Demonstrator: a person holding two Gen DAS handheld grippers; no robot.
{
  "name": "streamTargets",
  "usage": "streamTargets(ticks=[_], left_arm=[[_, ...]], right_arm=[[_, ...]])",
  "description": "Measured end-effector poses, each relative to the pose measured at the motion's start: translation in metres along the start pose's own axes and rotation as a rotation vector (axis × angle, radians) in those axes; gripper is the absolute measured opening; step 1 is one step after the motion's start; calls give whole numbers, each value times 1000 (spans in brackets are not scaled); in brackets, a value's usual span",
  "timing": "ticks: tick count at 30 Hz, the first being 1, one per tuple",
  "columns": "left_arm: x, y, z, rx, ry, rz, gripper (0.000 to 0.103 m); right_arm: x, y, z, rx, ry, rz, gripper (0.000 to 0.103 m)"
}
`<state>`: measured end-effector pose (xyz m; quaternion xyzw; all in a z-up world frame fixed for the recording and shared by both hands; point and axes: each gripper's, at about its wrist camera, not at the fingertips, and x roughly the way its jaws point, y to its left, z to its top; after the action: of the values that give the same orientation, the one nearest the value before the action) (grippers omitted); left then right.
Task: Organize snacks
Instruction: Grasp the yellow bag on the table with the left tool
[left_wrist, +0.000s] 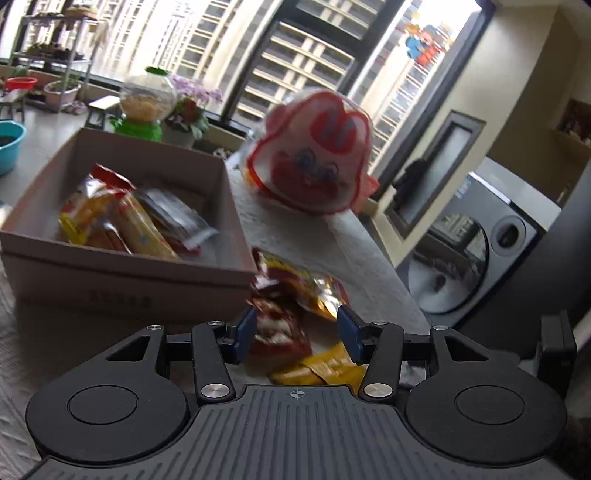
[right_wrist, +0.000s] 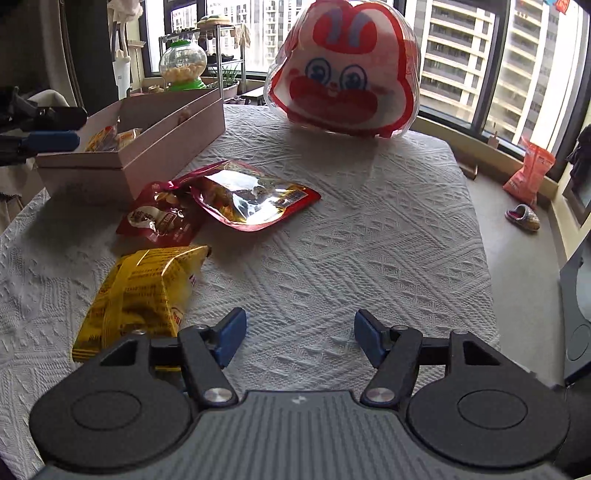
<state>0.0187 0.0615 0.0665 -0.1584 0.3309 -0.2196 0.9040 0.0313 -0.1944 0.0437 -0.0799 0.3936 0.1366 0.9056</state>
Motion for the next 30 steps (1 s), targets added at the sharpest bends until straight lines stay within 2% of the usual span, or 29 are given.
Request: streamTargets(ticks=[6, 9, 10, 14, 16, 18, 19, 21, 24, 26, 27, 30], left_arm=[[43, -43, -29, 187, 137, 69, 54], [44, -52, -37, 283, 138, 144, 56], [41, -51, -39, 298, 134, 173, 57], [37, -34, -31, 257, 125, 253, 55], [34, -20, -28, 211, 132, 273, 53], [29, -9, -26, 153, 150, 241, 53], [26, -4, -26, 117, 160, 212, 53], [20, 2, -26, 71, 168, 159, 53], [14, 5, -28, 47, 173, 132, 53], [12, 4, -30, 53, 175, 129, 53], [12, 5, -31, 51, 177, 124, 53], [12, 6, -33, 37, 182, 108, 53]], right_arm=[[-17, 20, -9, -67, 17, 98, 66], [-27, 22, -11, -115, -15, 63, 66], [-34, 18, -5, -118, -50, 41, 66], [-35, 11, 13, -94, -78, 61, 66], [-28, 8, 31, -33, -74, 136, 67], [-13, 9, 50, 45, -38, 247, 67], [8, 19, 68, 78, 3, 325, 67], [17, 28, 76, 64, 11, 339, 67], [42, 63, 98, -55, 17, 301, 67], [61, 83, 106, -127, 59, 260, 69], [68, 88, 109, -144, 70, 244, 73], [69, 79, 108, -144, 73, 234, 73]])
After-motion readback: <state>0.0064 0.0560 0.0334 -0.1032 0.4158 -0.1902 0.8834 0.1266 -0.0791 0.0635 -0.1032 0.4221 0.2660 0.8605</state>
